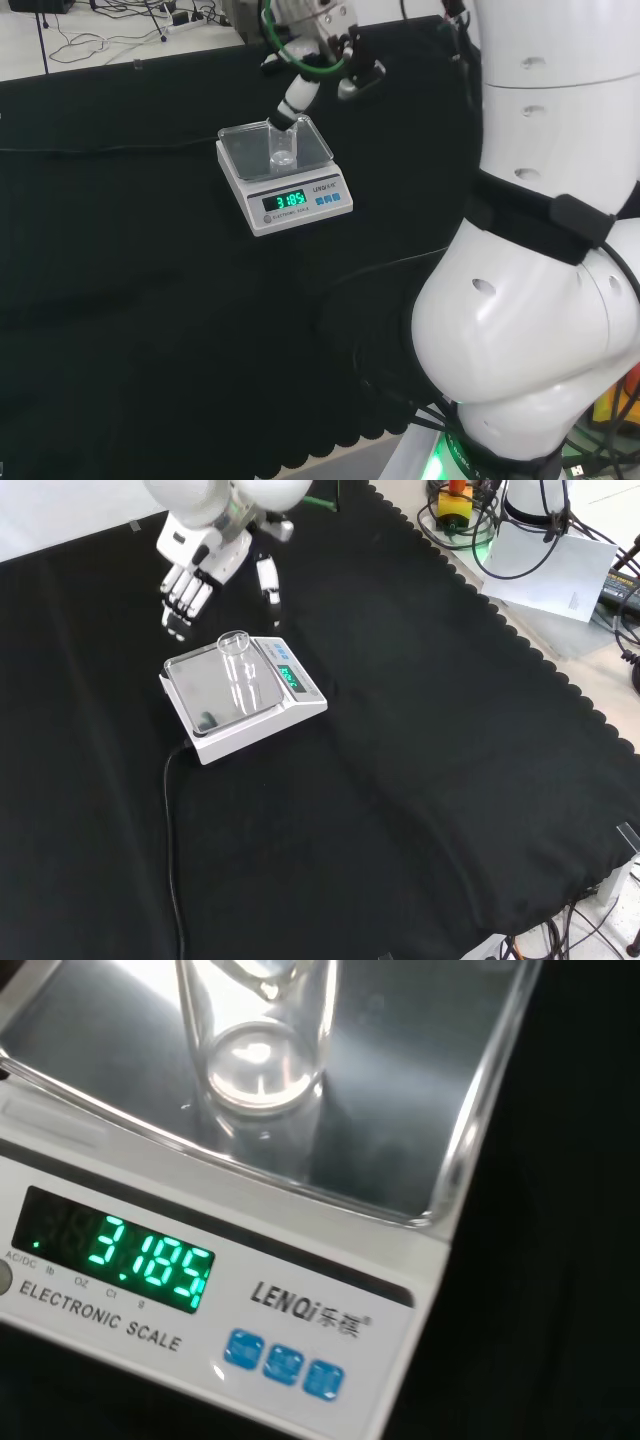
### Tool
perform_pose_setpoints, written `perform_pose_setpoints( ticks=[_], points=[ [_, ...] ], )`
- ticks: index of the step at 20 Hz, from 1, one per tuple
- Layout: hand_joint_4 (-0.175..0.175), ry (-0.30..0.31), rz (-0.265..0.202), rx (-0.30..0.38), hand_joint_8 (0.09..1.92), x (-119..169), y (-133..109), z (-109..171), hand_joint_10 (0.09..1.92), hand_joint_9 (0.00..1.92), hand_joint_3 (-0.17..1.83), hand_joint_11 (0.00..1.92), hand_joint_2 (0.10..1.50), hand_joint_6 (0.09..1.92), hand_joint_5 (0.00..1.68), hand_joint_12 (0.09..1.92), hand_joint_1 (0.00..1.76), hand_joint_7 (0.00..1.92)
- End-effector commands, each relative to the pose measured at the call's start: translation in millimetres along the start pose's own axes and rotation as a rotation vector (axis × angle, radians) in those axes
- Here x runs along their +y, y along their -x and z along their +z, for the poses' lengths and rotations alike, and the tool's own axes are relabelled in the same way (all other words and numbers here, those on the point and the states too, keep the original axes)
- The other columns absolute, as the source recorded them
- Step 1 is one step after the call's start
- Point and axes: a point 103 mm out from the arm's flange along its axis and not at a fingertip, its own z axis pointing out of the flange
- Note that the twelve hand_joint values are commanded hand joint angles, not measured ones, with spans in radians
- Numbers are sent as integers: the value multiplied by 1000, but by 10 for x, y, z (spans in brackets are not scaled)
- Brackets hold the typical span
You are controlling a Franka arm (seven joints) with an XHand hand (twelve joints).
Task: Put the beaker on the electronic balance.
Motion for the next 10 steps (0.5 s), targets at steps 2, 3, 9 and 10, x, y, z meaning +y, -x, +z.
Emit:
perform_pose_setpoints(
  ticks=[2,3,9,10],
  points=[
    [-37,22,26,-77,691,-1225,482,-127,858,399,51,175,814,106,401,1423,570,313],
    [-40,28,31,-73,730,-1351,522,-78,842,475,60,233,829,146,439,1407,590,368],
    [-44,18,68,-9,786,-1899,699,242,788,638,125,350,857,693,358,1377,639,500],
    [-45,17,68,7,790,-1974,738,279,790,642,133,353,857,729,352,1376,641,508]
  ],
)
